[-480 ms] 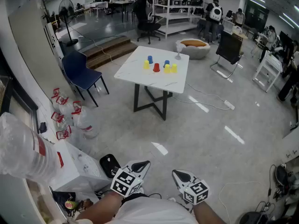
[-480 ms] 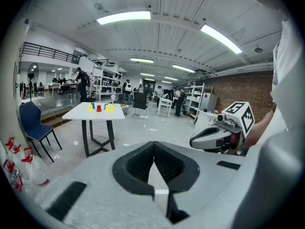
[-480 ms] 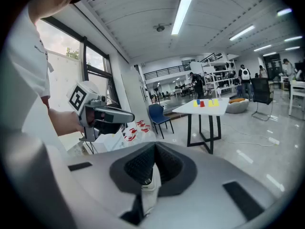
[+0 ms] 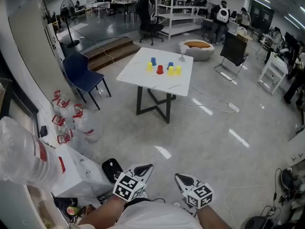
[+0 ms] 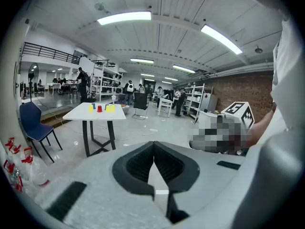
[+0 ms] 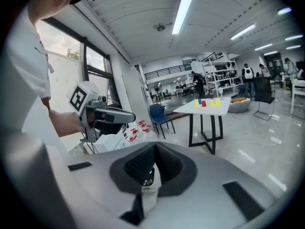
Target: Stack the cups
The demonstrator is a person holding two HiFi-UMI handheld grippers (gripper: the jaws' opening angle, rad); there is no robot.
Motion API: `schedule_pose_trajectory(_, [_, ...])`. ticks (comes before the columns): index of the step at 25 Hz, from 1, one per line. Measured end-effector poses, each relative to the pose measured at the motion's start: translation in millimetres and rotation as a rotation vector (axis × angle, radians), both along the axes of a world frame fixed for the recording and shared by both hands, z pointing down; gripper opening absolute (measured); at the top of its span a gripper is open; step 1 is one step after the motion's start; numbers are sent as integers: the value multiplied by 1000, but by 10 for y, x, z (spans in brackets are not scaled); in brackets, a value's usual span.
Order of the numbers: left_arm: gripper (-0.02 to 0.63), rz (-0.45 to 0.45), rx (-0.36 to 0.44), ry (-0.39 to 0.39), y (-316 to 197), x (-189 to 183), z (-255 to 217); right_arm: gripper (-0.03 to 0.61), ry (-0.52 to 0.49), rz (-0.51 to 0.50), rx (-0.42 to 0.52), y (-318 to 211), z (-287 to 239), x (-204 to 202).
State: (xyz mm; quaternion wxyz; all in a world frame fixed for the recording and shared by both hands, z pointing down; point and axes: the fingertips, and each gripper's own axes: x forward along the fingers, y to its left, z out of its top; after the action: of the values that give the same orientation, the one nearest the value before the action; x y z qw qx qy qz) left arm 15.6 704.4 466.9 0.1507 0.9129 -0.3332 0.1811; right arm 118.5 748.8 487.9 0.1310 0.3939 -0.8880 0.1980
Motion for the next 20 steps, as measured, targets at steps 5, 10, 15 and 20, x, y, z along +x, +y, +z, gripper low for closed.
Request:
schedule_pose_trajectory(5, [9,3,-14,-4,-66,-83,62,6,13,9,-17,-63,49,-115])
schedule_pose_trajectory(10, [9,19,-13,4,-180,-235,91,6,31,31,-36,-170,118,-279])
schedule_pose_trajectory(15, [9,37,3,-30,-383,-541,156,6,45,54,-55,-273,137,-534])
schedule_pose_trajectory(20, [9,67,-11,-29,-497,-865,216,6,47,84,-64,-346,197,-825])
